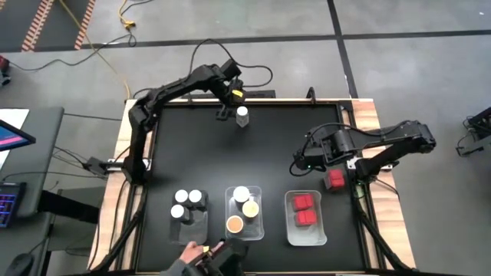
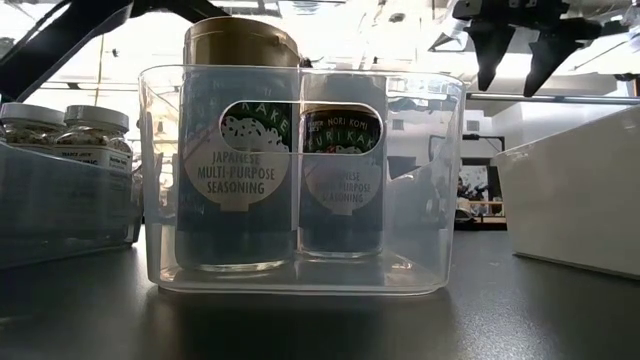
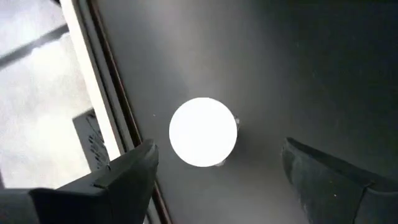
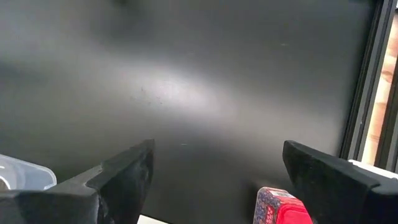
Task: Sort spices by type
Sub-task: Put the white seasoning bottle into the black bin
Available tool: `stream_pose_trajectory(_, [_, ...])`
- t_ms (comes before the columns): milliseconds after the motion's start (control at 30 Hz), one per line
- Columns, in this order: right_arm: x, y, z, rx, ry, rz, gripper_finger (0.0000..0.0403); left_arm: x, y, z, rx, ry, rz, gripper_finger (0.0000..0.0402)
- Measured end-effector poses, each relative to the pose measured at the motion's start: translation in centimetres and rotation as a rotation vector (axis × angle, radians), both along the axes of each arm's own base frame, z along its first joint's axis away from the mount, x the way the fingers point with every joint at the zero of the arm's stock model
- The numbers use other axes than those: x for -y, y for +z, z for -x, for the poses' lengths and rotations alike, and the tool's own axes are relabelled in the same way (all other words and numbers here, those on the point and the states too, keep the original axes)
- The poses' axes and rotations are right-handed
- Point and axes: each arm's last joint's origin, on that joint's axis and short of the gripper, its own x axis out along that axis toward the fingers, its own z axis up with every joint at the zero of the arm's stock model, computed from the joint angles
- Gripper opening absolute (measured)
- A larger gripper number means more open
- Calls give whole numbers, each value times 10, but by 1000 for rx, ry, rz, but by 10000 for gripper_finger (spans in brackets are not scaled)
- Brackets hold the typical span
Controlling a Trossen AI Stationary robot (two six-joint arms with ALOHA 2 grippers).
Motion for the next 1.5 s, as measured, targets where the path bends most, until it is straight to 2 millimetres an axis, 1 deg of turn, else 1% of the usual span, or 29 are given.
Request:
stream_pose_trajectory(133, [0,0,-1,5,-1,0,379,-1,-7,-5,-10,-72,-36,322])
stream_pose_trajectory(267, [0,0,-1,14,-2,-1,379,0,-5,-7,11,-125,-85,322])
stream_pose_trajectory(400, [0,0,-2,15,-1,-1,379,-2,-4,-8,27,-120,-94,322])
stream_pose_trajectory(500, [0,0,-2,15,-1,-1,379,-4,-14,-13,22,-126,-74,322])
stream_pose_trajectory(600, [0,0,-2,14,0,-1,379,-5,-38,-20,-28,-119,-19,322])
stream_pose_trajectory(667, [0,0,-1,13,1,-1,379,-4,-48,-25,-52,-102,-14,322])
stream_pose_trajectory(800, [0,0,-1,12,2,-1,379,0,-50,-31,-40,-122,-26,322])
stream_pose_trajectory(933, [0,1,-1,13,6,-1,379,1,-56,-31,-67,-118,0,322])
stream_pose_trajectory(1000, [0,1,0,12,13,0,379,1,-56,-31,-66,-114,2,320])
stream_pose_trajectory(1133, [0,1,0,11,16,0,379,1,-55,-30,-72,-120,2,297])
stream_pose_trajectory(1300, [0,1,0,12,17,-1,379,4,-56,-28,-103,-120,20,251])
stream_pose_trajectory(1467, [0,1,-1,19,23,-2,379,7,-56,-28,-142,-105,2,200])
stream_pose_trajectory(1500, [0,1,-1,19,24,-1,379,8,-56,-28,-155,-99,2,195])
